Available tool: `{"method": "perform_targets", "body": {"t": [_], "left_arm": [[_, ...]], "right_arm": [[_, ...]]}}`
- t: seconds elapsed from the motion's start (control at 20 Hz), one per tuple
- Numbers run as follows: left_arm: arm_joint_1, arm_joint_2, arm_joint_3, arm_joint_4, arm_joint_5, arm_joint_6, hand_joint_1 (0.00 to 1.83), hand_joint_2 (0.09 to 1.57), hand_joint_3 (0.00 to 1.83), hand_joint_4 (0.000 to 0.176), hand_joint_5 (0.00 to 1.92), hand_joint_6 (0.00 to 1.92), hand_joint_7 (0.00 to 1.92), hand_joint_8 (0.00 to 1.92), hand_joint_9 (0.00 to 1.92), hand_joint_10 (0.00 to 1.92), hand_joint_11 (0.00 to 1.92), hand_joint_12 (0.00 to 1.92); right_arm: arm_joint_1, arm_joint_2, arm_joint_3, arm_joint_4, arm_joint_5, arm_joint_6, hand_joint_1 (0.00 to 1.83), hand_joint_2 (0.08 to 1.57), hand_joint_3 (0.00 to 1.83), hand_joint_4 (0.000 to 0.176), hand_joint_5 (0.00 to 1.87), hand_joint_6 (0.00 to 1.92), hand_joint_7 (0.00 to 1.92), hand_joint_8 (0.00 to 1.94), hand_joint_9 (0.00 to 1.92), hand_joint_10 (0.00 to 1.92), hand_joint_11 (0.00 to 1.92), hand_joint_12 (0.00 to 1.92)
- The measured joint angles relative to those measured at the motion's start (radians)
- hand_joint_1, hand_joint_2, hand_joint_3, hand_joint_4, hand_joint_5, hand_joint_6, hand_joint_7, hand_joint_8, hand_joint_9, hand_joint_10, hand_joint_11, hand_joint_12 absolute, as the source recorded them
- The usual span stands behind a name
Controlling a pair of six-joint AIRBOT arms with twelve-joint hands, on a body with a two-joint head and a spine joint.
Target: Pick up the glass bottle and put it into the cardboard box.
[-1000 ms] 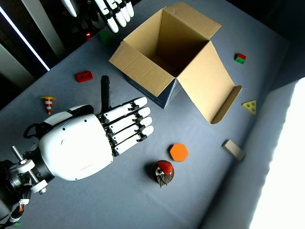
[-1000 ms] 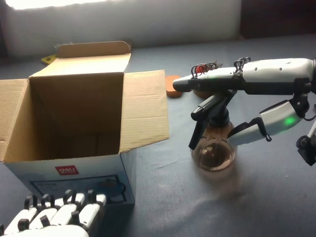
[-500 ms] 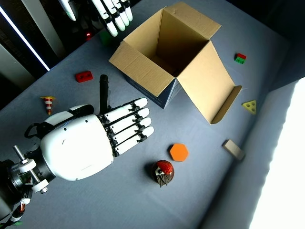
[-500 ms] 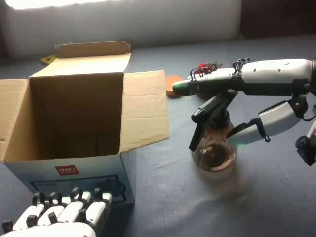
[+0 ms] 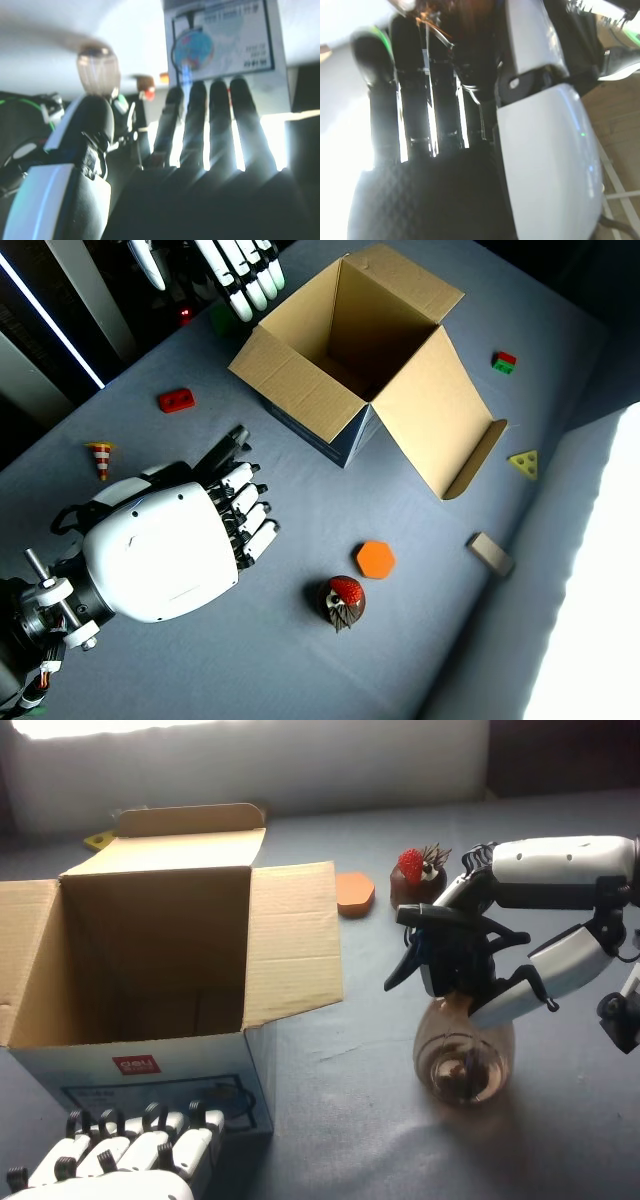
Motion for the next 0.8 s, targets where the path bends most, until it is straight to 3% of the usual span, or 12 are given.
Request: {"method": "perform_targets", "body": {"t": [0.1,0.3,0.45,0.55,0.7,0.8], "left_arm": [[0.0,0.0,0.0,-0.001,0.0,0.0,0.16,1.36,0.0,0.026,0.11,0.01,0.14,0.01,0.14,0.02,0.0,0.38],[0.002,0.0,0.0,-0.002,0.0,0.0,0.18,1.35,0.0,0.025,0.11,0.0,0.13,0.0,0.11,0.0,0.0,0.26],[0.007,0.0,0.001,-0.001,0.002,-0.001,0.18,1.35,0.0,0.025,0.11,0.0,0.12,0.0,0.11,0.0,0.0,0.34],[0.007,0.0,0.001,0.0,0.003,-0.001,0.2,1.34,0.0,0.026,0.09,0.0,0.1,0.0,0.09,0.0,0.0,0.2],[0.034,0.0,0.006,0.025,0.006,-0.025,0.19,1.34,0.0,0.026,0.1,0.01,0.11,0.0,0.11,0.01,0.0,0.32],[0.059,0.0,0.008,0.042,0.011,-0.052,0.18,1.35,0.0,0.026,0.1,0.0,0.11,0.0,0.11,0.01,0.0,0.34]], "right_arm": [[0.003,0.002,0.0,-0.006,-0.007,0.0,1.27,1.1,0.0,0.0,0.92,0.96,1.14,0.93,1.06,1.11,0.85,1.54],[0.055,0.04,-0.013,-0.06,-0.035,-0.042,1.27,1.1,0.0,0.0,0.92,0.97,1.15,0.92,1.06,1.11,0.84,1.54],[0.132,0.099,-0.05,-0.061,-0.089,-0.078,1.27,1.1,0.0,0.0,0.92,0.97,1.14,0.92,1.06,1.11,0.85,1.54],[0.177,0.113,-0.062,-0.069,-0.124,-0.078,1.27,1.1,0.0,0.0,0.92,0.97,1.14,0.92,1.06,1.11,0.85,1.54],[0.249,0.116,-0.061,-0.096,-0.145,-0.064,1.27,1.09,0.0,0.0,0.92,0.97,1.15,0.92,1.06,1.11,0.86,1.55],[0.364,0.09,-0.041,-0.123,-0.146,-0.021,1.27,1.09,0.0,0.0,0.92,0.97,1.15,0.91,1.06,1.12,0.85,1.56]]}}
